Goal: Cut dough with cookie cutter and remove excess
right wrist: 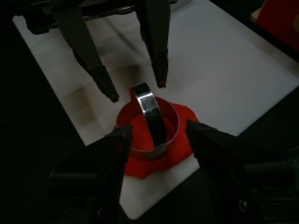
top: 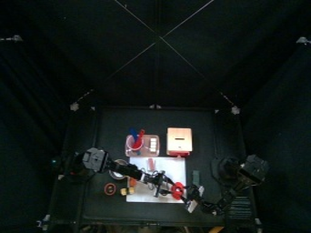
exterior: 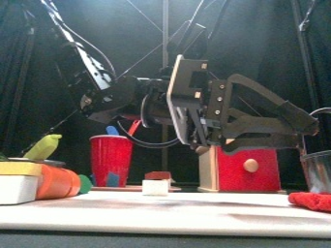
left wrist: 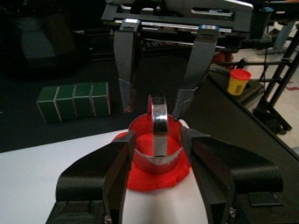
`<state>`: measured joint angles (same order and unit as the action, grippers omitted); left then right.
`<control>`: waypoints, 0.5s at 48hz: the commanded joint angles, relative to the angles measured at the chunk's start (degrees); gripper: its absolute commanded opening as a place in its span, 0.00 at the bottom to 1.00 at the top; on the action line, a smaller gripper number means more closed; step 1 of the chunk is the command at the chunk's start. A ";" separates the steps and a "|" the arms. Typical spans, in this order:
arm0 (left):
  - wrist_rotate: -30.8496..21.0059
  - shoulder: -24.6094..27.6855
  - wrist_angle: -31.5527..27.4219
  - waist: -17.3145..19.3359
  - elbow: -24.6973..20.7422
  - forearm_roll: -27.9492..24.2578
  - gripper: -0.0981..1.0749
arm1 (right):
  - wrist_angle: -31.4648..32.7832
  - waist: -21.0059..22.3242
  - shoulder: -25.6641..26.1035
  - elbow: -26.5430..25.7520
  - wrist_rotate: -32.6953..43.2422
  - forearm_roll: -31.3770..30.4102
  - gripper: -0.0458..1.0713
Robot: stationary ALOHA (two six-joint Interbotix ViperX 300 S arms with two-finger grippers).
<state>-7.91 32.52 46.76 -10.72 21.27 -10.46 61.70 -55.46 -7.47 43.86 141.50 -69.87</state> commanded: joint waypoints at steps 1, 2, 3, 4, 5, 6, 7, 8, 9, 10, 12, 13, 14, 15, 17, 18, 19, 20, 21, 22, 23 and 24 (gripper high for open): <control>0.09 -0.62 0.18 -0.26 -1.41 -0.35 0.79 | 0.18 0.35 0.70 -0.88 0.18 -0.70 0.82; 0.09 -0.53 0.26 -0.26 -1.49 -0.44 0.79 | 0.18 0.26 0.79 -0.88 0.18 -0.70 0.82; 0.09 -0.53 0.18 -0.35 -1.58 -0.44 0.79 | 0.18 0.35 0.79 -0.97 0.18 -0.79 0.82; 0.09 -0.44 0.18 -0.35 -1.58 -0.44 0.78 | 0.18 0.35 0.79 -0.97 0.18 -0.79 0.82; 0.09 -0.35 0.09 -0.44 -1.67 -0.44 0.78 | 0.18 0.35 0.70 -1.05 0.09 -0.79 0.82; 0.09 -0.26 0.00 -0.44 -1.76 -0.44 0.78 | 0.18 0.35 0.70 -0.97 0.09 -0.79 0.82; 0.18 -0.26 -0.18 -0.44 -1.85 -0.44 0.77 | 0.09 0.44 0.70 -0.97 0.18 -0.88 0.82; 0.18 -0.26 -0.26 -0.44 -1.85 -0.44 0.77 | 0.09 0.35 0.70 -0.97 0.09 -0.79 0.82; 0.18 -0.18 -0.53 -0.53 -1.85 -0.44 0.76 | 0.09 0.35 0.70 -1.05 0.09 -0.88 0.82; 0.18 -0.18 -0.88 -0.53 -1.85 -0.44 0.76 | 0.09 0.35 0.70 -1.05 0.09 -0.88 0.82; 0.18 -0.18 -1.23 -0.44 -1.85 -0.44 0.75 | 0.09 0.35 0.62 -1.05 0.09 -0.88 0.82; 0.18 -0.18 -1.32 -0.53 -1.85 -0.44 0.74 | 0.09 0.44 0.62 -1.14 0.09 -0.88 0.82; 0.26 -0.18 -1.41 -0.53 -1.85 -0.35 0.74 | 0.09 0.44 0.62 -1.14 0.09 -0.88 0.82; 0.26 -0.18 -1.41 -0.53 -1.93 -0.44 0.74 | 0.09 0.44 0.62 -1.05 0.09 -0.88 0.82; 0.26 -0.18 -1.49 -0.53 -1.93 -0.44 0.74 | 0.09 0.44 0.53 -1.14 0.09 -0.88 0.82; 0.26 -0.18 -1.49 -0.44 -1.93 -0.44 0.74 | 0.09 0.44 0.53 -1.14 0.09 -0.88 0.82; 0.26 -0.18 -1.49 -0.53 -2.02 -0.44 0.74 | 0.09 0.44 0.53 -1.14 0.09 -0.88 0.82; 0.26 -0.09 -1.49 -0.44 -2.02 -0.44 0.74 | 0.00 0.44 0.53 -1.14 0.00 -0.88 0.82; 0.35 -0.18 -1.49 -0.44 -2.02 -0.35 0.74 | 0.00 0.44 0.53 -1.14 0.00 -0.88 0.82; 0.35 -0.18 -1.49 -0.53 -2.02 -0.35 0.74 | 0.00 0.44 0.35 -1.23 0.00 -0.88 0.82; 0.35 -0.18 -1.49 -0.53 -2.11 -0.35 0.74 | 0.00 0.44 0.35 -1.14 0.00 -0.88 0.82; 0.35 -0.18 -1.49 -0.44 -2.20 -0.35 0.74 | 0.00 0.44 0.35 -1.23 0.00 -0.88 0.82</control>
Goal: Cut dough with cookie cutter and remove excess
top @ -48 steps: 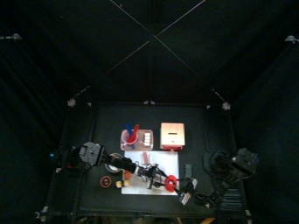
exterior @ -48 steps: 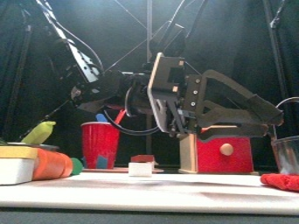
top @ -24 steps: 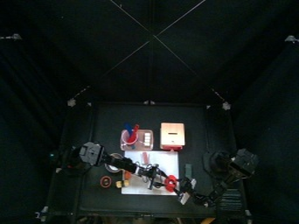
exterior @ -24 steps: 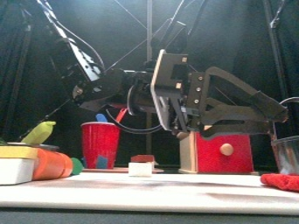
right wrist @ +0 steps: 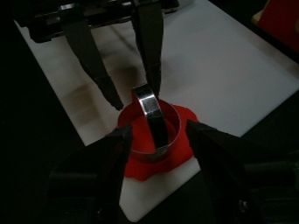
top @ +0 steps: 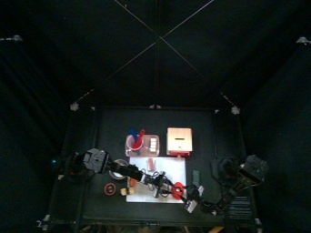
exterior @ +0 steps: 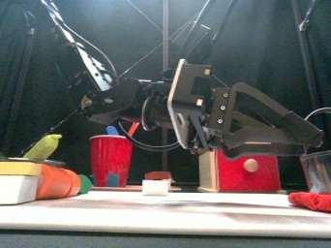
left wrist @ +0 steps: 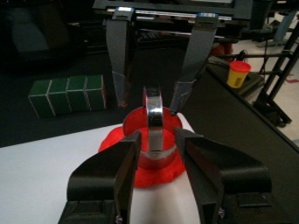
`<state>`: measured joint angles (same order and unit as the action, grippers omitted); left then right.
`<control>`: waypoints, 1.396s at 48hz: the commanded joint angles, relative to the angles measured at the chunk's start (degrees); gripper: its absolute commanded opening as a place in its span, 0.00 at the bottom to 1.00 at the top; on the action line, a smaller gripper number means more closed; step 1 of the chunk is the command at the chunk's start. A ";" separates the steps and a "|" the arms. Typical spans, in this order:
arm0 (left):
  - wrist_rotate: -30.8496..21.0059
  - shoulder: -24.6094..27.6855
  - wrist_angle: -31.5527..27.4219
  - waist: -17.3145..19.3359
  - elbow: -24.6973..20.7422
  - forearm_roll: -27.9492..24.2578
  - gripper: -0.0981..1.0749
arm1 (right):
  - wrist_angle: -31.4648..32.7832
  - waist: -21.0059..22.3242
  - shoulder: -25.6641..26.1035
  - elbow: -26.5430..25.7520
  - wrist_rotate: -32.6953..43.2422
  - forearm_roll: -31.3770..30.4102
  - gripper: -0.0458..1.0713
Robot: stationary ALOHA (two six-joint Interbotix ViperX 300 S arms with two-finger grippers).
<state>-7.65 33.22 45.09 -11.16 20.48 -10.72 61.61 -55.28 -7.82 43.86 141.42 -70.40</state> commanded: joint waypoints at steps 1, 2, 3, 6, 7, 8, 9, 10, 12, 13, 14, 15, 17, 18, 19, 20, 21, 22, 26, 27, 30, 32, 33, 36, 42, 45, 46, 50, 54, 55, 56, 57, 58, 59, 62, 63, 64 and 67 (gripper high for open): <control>0.18 -0.88 0.18 -0.09 -1.32 -0.09 0.73 | 0.09 0.26 0.70 -1.23 0.09 -0.35 0.82; 0.18 -0.79 0.18 0.00 -1.41 -0.09 0.73 | 0.09 0.26 0.70 -1.23 0.09 -0.35 0.82; 0.18 -0.79 0.18 -0.09 -1.41 -0.18 0.73 | 0.00 0.26 0.70 -1.23 0.09 -0.35 0.82; 0.18 -0.88 0.18 -0.09 -1.49 -0.18 0.73 | 0.00 0.26 0.70 -1.32 0.09 -0.35 0.82; 0.18 -0.88 0.18 0.00 -1.49 -0.18 0.73 | 0.00 0.26 0.62 -1.23 0.09 -0.35 0.81; 0.18 -0.88 0.18 -0.09 -1.49 -0.18 0.73 | 0.09 0.26 0.70 -1.23 0.09 -0.35 0.81; 0.18 -0.88 0.18 -0.09 -1.49 -0.18 0.73 | 0.00 0.26 0.62 -1.32 0.09 -0.35 0.81; 0.18 -0.88 0.18 0.00 -1.49 -0.18 0.73 | 0.00 0.26 0.62 -1.32 0.09 -0.35 0.81; 0.18 -0.88 0.18 -0.09 -1.49 -0.18 0.73 | 0.00 0.26 0.70 -1.32 0.00 -0.35 0.80; 0.18 -0.79 0.18 -0.09 -1.49 -0.18 0.73 | 0.00 0.26 0.70 -1.32 0.00 -0.35 0.80; 0.18 -0.88 0.18 -0.09 -1.49 -0.18 0.73 | 0.00 0.26 0.62 -1.32 0.00 -0.35 0.79; 0.18 -0.79 0.18 0.00 -1.49 -0.09 0.73 | 0.00 0.26 0.70 -1.32 0.00 -0.35 0.78; 0.18 -0.88 0.18 0.00 -1.49 -0.09 0.73 | 0.00 0.26 0.70 -1.32 0.00 -0.35 0.77; 0.18 -0.79 0.18 -0.09 -1.49 -0.18 0.73 | 0.00 0.26 0.70 -1.32 0.00 -0.35 0.76; 0.18 -0.88 0.18 -0.09 -1.49 -0.09 0.72 | 0.00 0.26 0.62 -1.32 0.00 -0.26 0.75; 0.18 -0.88 0.18 0.00 -1.49 -0.18 0.72 | 0.09 0.26 0.70 -1.32 0.00 -0.26 0.75; 0.18 -0.79 0.18 -0.09 -1.49 -0.18 0.71 | 0.00 0.26 0.70 -1.32 0.00 -0.26 0.74; 0.18 -0.79 0.18 -0.09 -1.58 -0.09 0.71 | 0.00 0.26 0.70 -1.32 0.00 -0.18 0.73; 0.18 -0.88 0.18 -0.09 -1.67 -0.09 0.68 | 0.00 0.35 0.62 -1.32 0.09 -0.26 0.71; 0.18 -0.88 0.09 0.00 -1.67 -0.18 0.67 | 0.00 0.35 0.62 -1.32 0.09 -0.26 0.71; 0.18 -0.79 0.18 0.00 -1.76 -0.18 0.65 | 0.00 0.35 0.62 -1.32 0.00 -0.26 0.71; 0.26 -0.79 0.18 0.00 -1.76 -0.09 0.64 | 0.00 0.35 0.53 -1.32 0.09 -0.26 0.71; 0.18 -0.79 0.18 -0.09 -1.76 -0.18 0.64 | -0.09 0.35 0.53 -1.32 0.09 -0.18 0.71; 0.18 -0.70 0.09 -0.09 -1.76 -0.09 0.64 | -0.53 0.35 0.44 -1.32 0.00 -0.18 0.71; 0.18 -0.53 0.09 0.00 -1.85 0.00 0.63 | -1.49 0.62 0.00 -1.32 0.00 -0.09 0.70; 0.18 -0.35 -0.26 0.00 -1.85 0.00 0.63 | -1.76 0.79 -0.18 -1.32 0.09 -0.09 0.70; 0.18 -0.44 -0.53 -0.09 -1.93 0.00 0.63 | -1.76 0.79 -0.18 -1.41 0.00 -0.09 0.70; 0.18 -0.35 -1.41 0.00 -2.20 -0.09 0.63 | -1.76 0.88 -0.26 -1.32 0.00 -0.09 0.70; 0.26 -0.26 -2.29 -0.09 -2.46 -0.09 0.63 | -1.85 0.88 -0.26 -1.32 0.00 0.18 0.70; 0.26 -0.26 -2.37 -0.09 -2.46 -0.09 0.63 | -1.85 0.97 -0.26 -1.32 0.00 0.18 0.69; 0.26 -0.26 -2.46 -0.09 -2.55 -0.09 0.63 | -1.85 0.88 -0.26 -1.32 0.00 0.00 0.69; 0.26 -0.26 -2.55 -0.09 -2.55 -0.09 0.63 | -1.93 0.88 -0.35 -1.32 0.00 0.18 0.68; 0.26 -0.26 -2.55 0.00 -2.55 -0.09 0.63 | -2.02 0.97 -0.35 -1.32 0.00 0.18 0.68; 0.26 -0.18 -2.55 0.00 -2.55 -0.09 0.63 | -2.11 0.97 -0.35 -1.32 0.00 0.18 0.67; 0.18 -0.09 -2.72 -0.09 -2.55 0.00 0.63 | -2.37 0.97 -0.35 -1.41 0.00 0.18 0.65; 0.18 -0.09 -2.72 -0.09 -2.55 0.00 0.63 | -2.46 0.88 -0.35 -1.32 0.00 0.26 0.64; 0.18 0.00 -2.81 -0.09 -2.55 0.00 0.63 | -2.72 0.88 -0.35 -1.32 0.00 0.18 0.64; 0.18 0.09 -2.99 -0.09 -2.46 0.09 0.63 | -3.34 0.88 -0.53 -1.32 0.00 0.35 0.62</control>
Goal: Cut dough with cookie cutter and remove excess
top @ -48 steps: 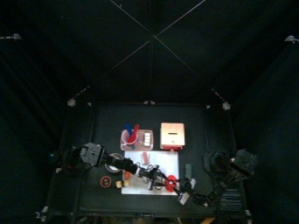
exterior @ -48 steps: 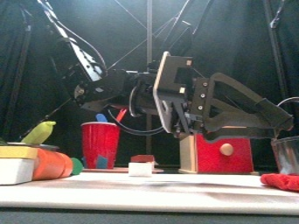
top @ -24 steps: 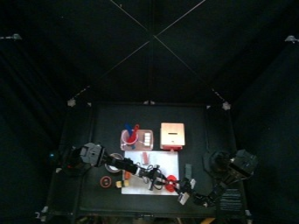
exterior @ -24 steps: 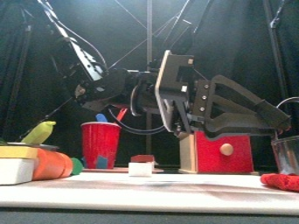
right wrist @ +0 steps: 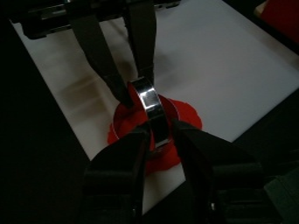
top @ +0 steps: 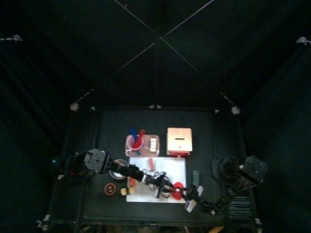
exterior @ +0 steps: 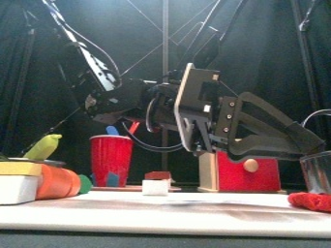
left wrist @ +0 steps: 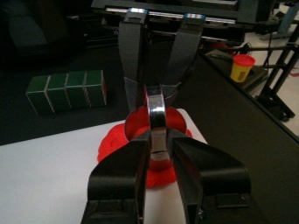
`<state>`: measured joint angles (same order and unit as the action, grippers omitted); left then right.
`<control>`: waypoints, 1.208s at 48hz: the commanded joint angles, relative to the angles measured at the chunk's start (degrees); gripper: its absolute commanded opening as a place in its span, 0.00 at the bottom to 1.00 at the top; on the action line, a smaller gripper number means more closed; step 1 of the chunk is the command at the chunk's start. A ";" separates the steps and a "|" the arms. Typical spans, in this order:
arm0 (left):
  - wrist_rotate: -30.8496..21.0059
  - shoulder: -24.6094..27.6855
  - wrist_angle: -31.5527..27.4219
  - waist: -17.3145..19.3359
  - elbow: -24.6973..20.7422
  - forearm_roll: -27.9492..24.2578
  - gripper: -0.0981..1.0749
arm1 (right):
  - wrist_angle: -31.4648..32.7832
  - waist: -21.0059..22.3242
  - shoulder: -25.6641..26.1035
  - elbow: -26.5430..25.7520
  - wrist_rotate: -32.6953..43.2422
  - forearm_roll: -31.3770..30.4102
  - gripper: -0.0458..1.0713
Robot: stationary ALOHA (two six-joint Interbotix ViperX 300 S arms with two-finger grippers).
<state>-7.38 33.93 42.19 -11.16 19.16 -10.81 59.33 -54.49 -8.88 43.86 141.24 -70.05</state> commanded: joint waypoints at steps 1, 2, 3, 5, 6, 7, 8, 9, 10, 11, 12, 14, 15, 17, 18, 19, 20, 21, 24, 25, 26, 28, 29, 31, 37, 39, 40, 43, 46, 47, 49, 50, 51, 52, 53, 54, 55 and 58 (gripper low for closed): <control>-0.09 -0.62 -0.18 -0.09 -1.14 0.18 0.63 | -1.23 0.09 0.44 -1.32 0.18 0.18 0.62; -0.09 -0.62 -0.26 -0.09 -1.14 0.18 0.62 | -1.41 0.09 0.44 -1.32 0.18 0.18 0.62; -0.09 -0.53 -0.35 -0.09 -1.14 0.18 0.62 | -1.76 0.09 0.26 -1.32 0.18 0.44 0.61; -0.09 -0.53 -0.53 -0.09 -1.05 0.18 0.62 | -2.11 0.09 0.09 -1.32 0.18 0.70 0.61; -0.09 -0.53 -0.70 -0.09 -1.05 0.18 0.61 | -2.37 0.18 0.00 -1.32 0.18 0.79 0.61; -0.09 -0.53 -0.70 0.00 -1.05 0.18 0.60 | -2.46 0.09 -0.09 -1.32 0.18 1.05 0.61; -0.18 -0.44 -0.79 -0.09 -0.97 0.18 0.60 | -2.55 0.09 -0.26 -1.41 0.18 1.23 0.61; -0.18 -0.44 -0.88 -0.09 -0.97 0.18 0.59 | -2.72 0.09 -0.35 -1.41 0.18 1.41 0.61; -0.18 -0.44 -0.97 -0.09 -0.88 0.26 0.58 | -2.90 0.09 -0.53 -1.41 0.18 1.67 0.61; -0.18 -0.35 -0.97 0.00 -0.88 0.26 0.57 | -2.99 0.09 -0.53 -1.41 0.18 1.93 0.61; -0.18 -0.35 -1.05 -0.09 -0.88 0.35 0.56 | -3.16 0.09 -0.70 -1.41 0.18 2.11 0.61; -0.18 -0.26 -1.05 0.00 -0.88 0.35 0.53 | -3.34 0.09 -0.70 -1.41 0.26 2.55 0.61; -0.18 -0.26 -1.05 -0.09 -0.88 0.35 0.52 | -3.43 0.09 -0.79 -1.41 0.18 2.64 0.61; -0.18 -0.18 -1.05 -0.09 -0.88 0.35 0.50 | -3.69 0.09 -0.88 -1.41 0.18 2.72 0.61; -0.18 -0.09 -1.05 -0.09 -0.79 0.44 0.49 | -3.78 0.09 -0.79 -1.41 0.26 2.64 0.61; -0.18 0.00 -1.05 -0.09 -0.79 0.44 0.49 | -3.96 0.09 -0.88 -1.49 0.18 2.81 0.61; -0.18 0.09 -1.14 -0.09 -0.79 0.35 0.48 | -4.13 0.09 -0.88 -1.41 0.26 2.81 0.61; -0.26 0.09 -1.14 -0.09 -0.70 0.44 0.48 | -4.13 0.09 -0.88 -1.49 0.26 2.81 0.61; -0.44 0.35 -1.32 -0.09 -0.53 0.44 0.48 | -4.48 0.09 -0.88 -1.49 0.26 2.81 0.61; -0.44 0.35 -1.49 -0.09 -0.53 0.44 0.48 | -4.48 0.09 -0.88 -1.49 0.26 2.81 0.61; -0.44 0.44 -1.58 -0.09 -0.53 0.44 0.48 | -4.66 0.09 -1.05 -1.49 0.26 2.81 0.61; -0.44 0.53 -1.76 -0.18 -0.44 0.35 0.48 | -4.75 0.09 -1.14 -1.41 0.26 2.81 0.61; -0.44 0.53 -1.93 -0.18 -0.35 0.44 0.48 | -4.83 0.09 -1.14 -1.49 0.26 2.81 0.61; -0.44 0.53 -2.29 -0.35 -0.26 0.44 0.48 | -5.01 0.09 -1.23 -1.49 0.26 2.90 0.61; -0.44 0.62 -3.16 -0.35 0.18 0.53 0.48 | -5.89 0.26 -1.32 -1.49 0.26 2.81 0.61; -0.44 0.62 -3.34 -0.35 0.35 0.70 0.48 | -6.06 0.26 -1.41 -1.49 0.35 2.90 0.61; -0.44 0.70 -3.52 -0.35 0.44 0.70 0.48 | -6.33 0.26 -1.49 -1.49 0.35 2.99 0.61; -0.44 0.70 -3.60 -0.53 0.70 0.97 0.48 | -6.77 0.26 -1.58 -1.49 0.35 3.25 0.61; -0.44 0.70 -3.60 -0.53 0.97 1.32 0.48 | -7.29 0.44 -1.76 -1.58 0.35 3.43 0.61; -0.53 0.79 -3.69 -0.53 1.05 1.49 0.48 | -7.38 0.53 -1.85 -1.58 0.35 3.43 0.61; -0.53 0.70 -3.60 -0.53 1.14 1.85 0.48 | -7.73 0.53 -1.93 -1.58 0.35 3.60 0.61; -0.44 0.79 -3.69 -0.53 1.23 2.02 0.48 | -7.91 0.44 -2.02 -1.58 0.35 3.69 0.61; -0.44 0.70 -3.60 -0.53 1.23 2.11 0.48 | -8.09 0.44 -2.02 -1.58 0.35 3.78 0.61; -0.44 0.70 -3.69 -0.53 1.23 2.11 0.48 | -8.35 0.53 -2.11 -1.58 0.35 3.87 0.61; -0.44 0.70 -3.69 -0.53 1.23 2.20 0.48 | -8.61 0.44 -2.20 -1.58 0.35 4.04 0.61; -0.44 0.79 -3.69 -0.62 1.23 2.20 0.48 | -8.88 0.44 -2.29 -1.58 0.35 4.22 0.61; -0.44 0.79 -3.69 -0.62 1.23 2.20 0.48 | -9.32 0.44 -2.29 -1.58 0.35 4.48 0.61; -0.44 0.70 -3.78 -0.70 1.23 2.20 0.48 | -10.11 0.44 -2.37 -1.76 0.35 5.01 0.61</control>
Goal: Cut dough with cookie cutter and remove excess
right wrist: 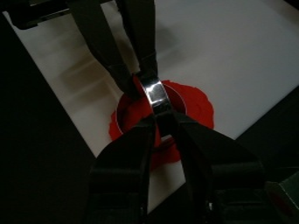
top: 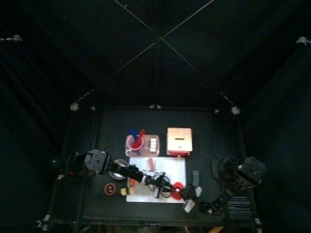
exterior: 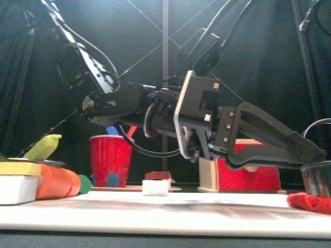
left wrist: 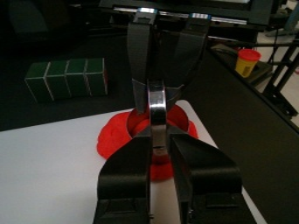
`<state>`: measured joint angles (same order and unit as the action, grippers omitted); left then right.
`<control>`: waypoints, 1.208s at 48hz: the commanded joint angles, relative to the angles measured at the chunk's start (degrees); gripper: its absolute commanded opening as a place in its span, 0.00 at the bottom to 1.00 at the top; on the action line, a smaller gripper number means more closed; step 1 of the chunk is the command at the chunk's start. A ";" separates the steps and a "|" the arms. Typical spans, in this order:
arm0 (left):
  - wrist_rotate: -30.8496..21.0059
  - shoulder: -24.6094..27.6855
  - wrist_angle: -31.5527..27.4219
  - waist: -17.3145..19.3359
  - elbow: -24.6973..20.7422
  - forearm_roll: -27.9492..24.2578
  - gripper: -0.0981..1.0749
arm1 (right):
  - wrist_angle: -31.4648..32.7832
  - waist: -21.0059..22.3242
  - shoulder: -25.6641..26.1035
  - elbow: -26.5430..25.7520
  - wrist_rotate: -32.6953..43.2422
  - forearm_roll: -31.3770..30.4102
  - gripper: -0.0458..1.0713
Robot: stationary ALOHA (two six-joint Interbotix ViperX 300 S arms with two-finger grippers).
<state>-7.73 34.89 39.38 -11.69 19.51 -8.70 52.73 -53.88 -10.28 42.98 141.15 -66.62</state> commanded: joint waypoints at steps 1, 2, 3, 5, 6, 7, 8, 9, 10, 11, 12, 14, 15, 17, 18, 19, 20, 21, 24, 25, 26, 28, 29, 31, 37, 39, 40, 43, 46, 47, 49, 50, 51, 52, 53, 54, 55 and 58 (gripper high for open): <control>-0.18 -0.26 -0.97 -0.18 0.88 0.09 0.48 | -3.78 -0.18 -0.97 -0.70 0.44 1.85 0.61; -0.09 -0.18 -1.05 -0.26 0.88 0.09 0.48 | -3.96 -0.18 -1.05 -0.70 0.44 2.02 0.61; -0.18 -0.18 -1.14 -0.26 0.88 0.18 0.48 | -4.22 -0.26 -0.97 -0.70 0.44 2.20 0.61; -0.18 -0.18 -1.41 -0.26 0.88 0.35 0.48 | -4.48 -0.44 -0.97 -0.70 0.44 2.55 0.61; -0.09 -0.09 -1.67 -0.26 0.88 0.44 0.48 | -4.57 -0.44 -1.05 -0.70 0.44 2.72 0.61; -0.18 -0.18 -1.76 -0.26 0.88 0.44 0.48 | -4.66 -0.53 -0.97 -0.70 0.44 2.81 0.61; -0.18 -0.18 -2.02 -0.26 0.88 0.44 0.48 | -4.75 -0.53 -0.97 -0.70 0.44 2.90 0.61; -0.09 -0.09 -2.11 -0.26 0.88 0.44 0.48 | -4.75 -0.62 -1.05 -0.70 0.44 2.90 0.61; -0.18 -0.18 -2.37 -0.26 0.88 0.44 0.48 | -4.75 -0.62 -1.05 -0.88 0.44 2.99 0.61; -0.18 -0.18 -2.46 -0.26 0.88 0.53 0.48 | -4.75 -0.62 -1.05 -0.97 0.44 2.99 0.61; -0.09 -0.09 -2.72 -0.35 0.88 0.53 0.48 | -4.75 -0.62 -1.05 -0.97 0.44 2.99 0.61; -0.09 -0.09 -3.08 -0.35 0.97 0.44 0.48 | -4.75 -0.62 -1.05 -0.97 0.44 2.99 0.61; -0.18 -0.09 -3.25 -0.35 0.88 0.53 0.48 | -5.01 -0.62 -1.14 -0.97 0.44 2.99 0.61; -0.18 -0.09 -3.43 -0.35 0.97 0.53 0.48 | -5.10 -0.62 -1.14 -0.88 0.44 3.08 0.61; -0.18 -0.09 -3.52 -0.35 0.88 0.53 0.48 | -5.19 -0.62 -1.14 -0.88 0.44 3.16 0.61; -0.18 0.00 -3.69 -0.35 0.97 0.70 0.48 | -5.27 -0.53 -1.14 -0.88 0.44 3.25 0.61; -0.18 0.00 -3.78 -0.35 0.88 0.70 0.48 | -5.36 -0.53 -1.23 -0.88 0.44 3.16 0.61; -0.18 0.00 -3.87 -0.35 0.97 0.79 0.48 | -5.45 -0.53 -1.23 -0.88 0.44 3.16 0.61; -0.18 0.00 -4.04 -0.35 0.88 0.88 0.48 | -5.71 -0.35 -1.32 -0.88 0.35 3.08 0.61; -0.18 0.09 -4.22 -0.35 0.88 0.79 0.48 | -5.98 -0.35 -1.41 -0.97 0.35 3.16 0.61; -0.18 0.09 -4.22 -0.44 0.88 0.88 0.48 | -6.06 -0.35 -1.41 -0.97 0.35 3.34 0.61; -0.18 0.09 -4.31 -0.44 0.88 0.88 0.48 | -6.33 -0.35 -1.49 -0.88 0.35 3.34 0.61; -0.18 0.18 -4.31 -0.44 0.88 0.88 0.48 | -6.33 -0.35 -1.49 -0.88 0.35 3.43 0.61; -0.18 0.09 -4.31 -0.44 0.97 0.88 0.48 | -6.33 -0.35 -1.49 -0.88 0.35 3.52 0.61; -0.18 0.18 -4.57 -0.44 0.88 0.88 0.48 | -6.33 -0.44 -1.49 -0.88 0.35 3.52 0.61; -0.18 0.18 -4.83 -0.44 0.88 0.88 0.48 | -6.33 -0.35 -1.49 -0.88 0.35 3.52 0.61; -0.18 0.09 -4.83 -0.44 0.97 0.88 0.48 | -6.42 -0.35 -1.49 -0.70 0.35 3.60 0.61; -0.18 0.18 -5.10 -0.44 0.88 0.88 0.48 | -6.50 -0.44 -1.49 -0.62 0.35 3.87 0.61; -0.18 0.18 -5.19 -0.44 0.97 0.88 0.48 | -6.59 -0.35 -1.49 -0.53 0.35 4.22 0.61; -0.18 0.09 -5.19 -0.53 0.88 0.88 0.48 | -6.59 -0.35 -1.49 -0.53 0.35 4.31 0.61; -0.18 0.18 -5.27 -0.53 0.88 0.88 0.48 | -6.59 -0.44 -1.49 -0.44 0.35 4.48 0.61; -0.18 0.18 -5.27 -0.44 0.88 0.88 0.48 | -6.50 -0.44 -1.49 -0.44 0.35 4.39 0.61; -0.18 0.09 -5.27 -0.44 0.88 0.88 0.48 | -6.59 -0.35 -1.49 -0.44 0.35 4.39 0.61; -0.18 0.18 -5.27 -0.53 0.97 0.88 0.48 | -6.50 -0.44 -1.49 -0.53 0.35 4.48 0.61; -0.18 0.18 -5.27 -0.44 0.88 0.88 0.48 | -6.59 -0.44 -1.49 -0.44 0.35 4.48 0.61; -0.18 0.18 -5.27 -0.53 0.88 0.88 0.48 | -6.59 -0.44 -1.49 -0.44 0.35 4.48 0.61; -0.18 0.18 -5.27 -0.44 0.88 0.88 0.48 | -6.59 -0.44 -1.49 -0.44 0.35 4.48 0.61; -0.18 0.09 -5.27 -0.44 0.88 0.88 0.48 | -6.59 -0.35 -1.49 -0.44 0.35 4.57 0.61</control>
<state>-7.65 34.98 35.68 -12.13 19.42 -7.91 49.75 -53.70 -10.55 42.28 141.15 -63.81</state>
